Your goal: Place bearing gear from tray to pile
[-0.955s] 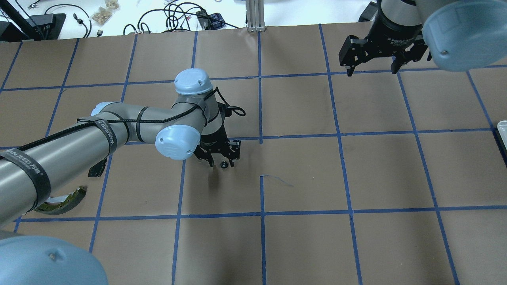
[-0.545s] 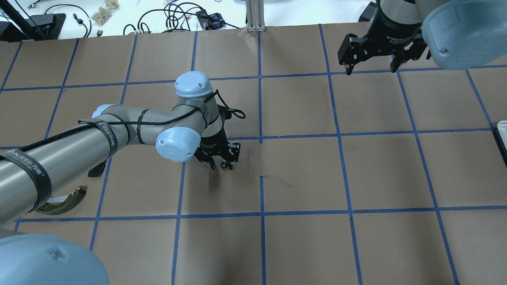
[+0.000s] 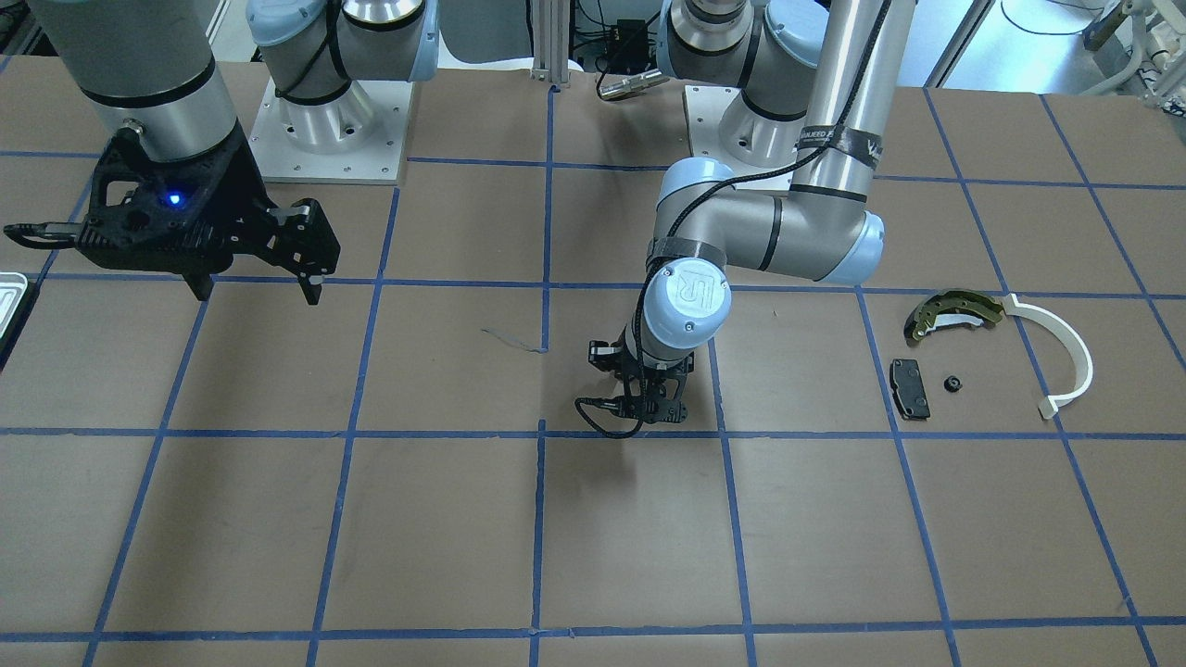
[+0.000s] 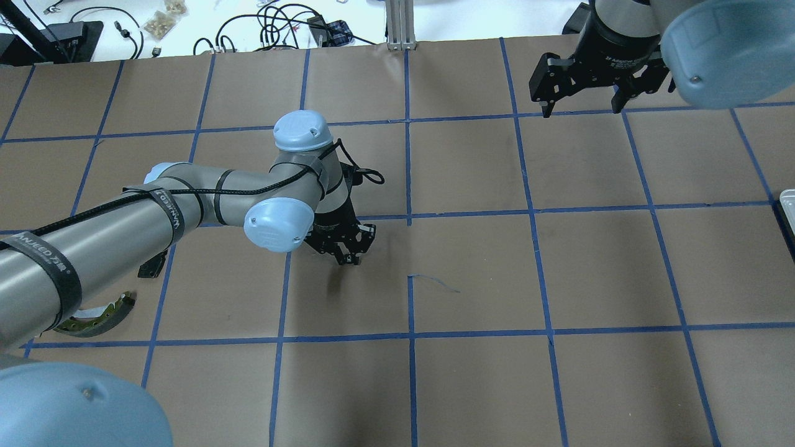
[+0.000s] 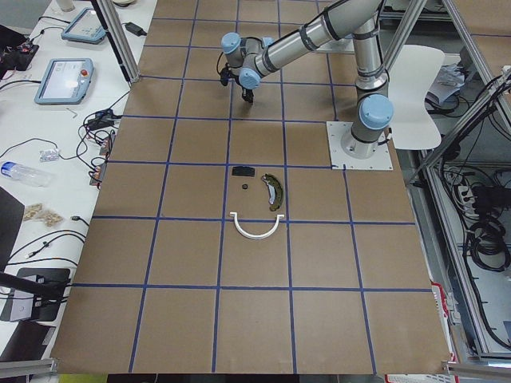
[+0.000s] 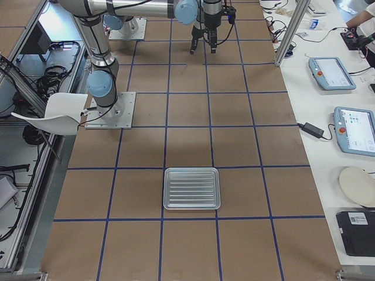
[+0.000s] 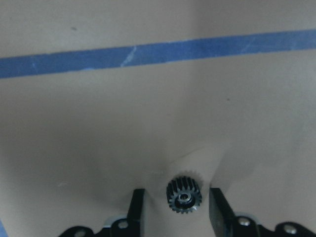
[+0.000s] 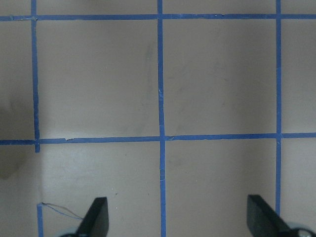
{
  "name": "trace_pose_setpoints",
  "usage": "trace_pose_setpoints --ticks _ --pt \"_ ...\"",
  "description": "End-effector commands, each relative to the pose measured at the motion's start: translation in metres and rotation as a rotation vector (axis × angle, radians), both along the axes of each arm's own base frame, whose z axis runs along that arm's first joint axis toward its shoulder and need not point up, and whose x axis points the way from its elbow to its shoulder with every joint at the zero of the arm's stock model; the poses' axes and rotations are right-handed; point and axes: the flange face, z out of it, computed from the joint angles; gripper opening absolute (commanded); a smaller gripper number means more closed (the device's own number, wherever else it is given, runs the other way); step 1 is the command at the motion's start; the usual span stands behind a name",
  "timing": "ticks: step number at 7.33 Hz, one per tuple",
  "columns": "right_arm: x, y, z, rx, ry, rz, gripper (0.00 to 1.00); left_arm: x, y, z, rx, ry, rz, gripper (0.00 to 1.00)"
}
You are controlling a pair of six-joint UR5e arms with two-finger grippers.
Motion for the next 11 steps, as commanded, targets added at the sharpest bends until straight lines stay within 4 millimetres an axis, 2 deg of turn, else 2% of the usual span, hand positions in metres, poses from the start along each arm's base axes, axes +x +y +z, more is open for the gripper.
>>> trace_pose_setpoints --ticks 1,2,3,5,6,7,8,9,10,11 --pt "0.000 -0.001 0.000 0.001 0.001 0.004 1.00 0.004 -0.013 0.015 -0.034 -0.002 0.016 0.00" --pt "-0.001 -0.003 -0.005 0.010 0.001 0.003 1.00 0.008 -0.028 0.041 -0.050 -0.002 0.027 0.00" --pt "0.000 -0.002 0.000 0.001 0.001 0.004 1.00 0.046 -0.055 0.069 -0.029 -0.005 0.075 0.00" --pt "-0.001 -0.004 -0.004 0.009 0.001 0.003 1.00 0.154 -0.102 0.126 0.009 -0.007 0.098 0.00" --pt "-0.001 -0.004 -0.001 0.000 0.001 0.003 1.00 0.212 -0.108 0.140 0.028 -0.071 0.066 0.00" --pt "-0.001 -0.001 0.003 -0.006 0.000 0.003 1.00 0.276 -0.105 0.141 0.045 -0.113 -0.010 0.00" --pt "-0.001 -0.001 0.003 -0.006 0.000 0.003 1.00 0.345 -0.096 0.138 0.067 -0.119 0.033 0.00" --pt "-0.001 -0.003 0.000 0.000 0.001 0.003 1.00 0.404 -0.086 0.130 0.082 -0.121 0.069 0.00" --pt "-0.001 -0.005 -0.001 0.000 0.001 0.004 1.00 0.454 -0.071 0.121 0.111 -0.120 0.083 0.00" --pt "-0.001 -0.008 0.003 -0.012 0.001 0.003 1.00 0.477 -0.057 0.098 0.145 -0.078 0.087 0.00"
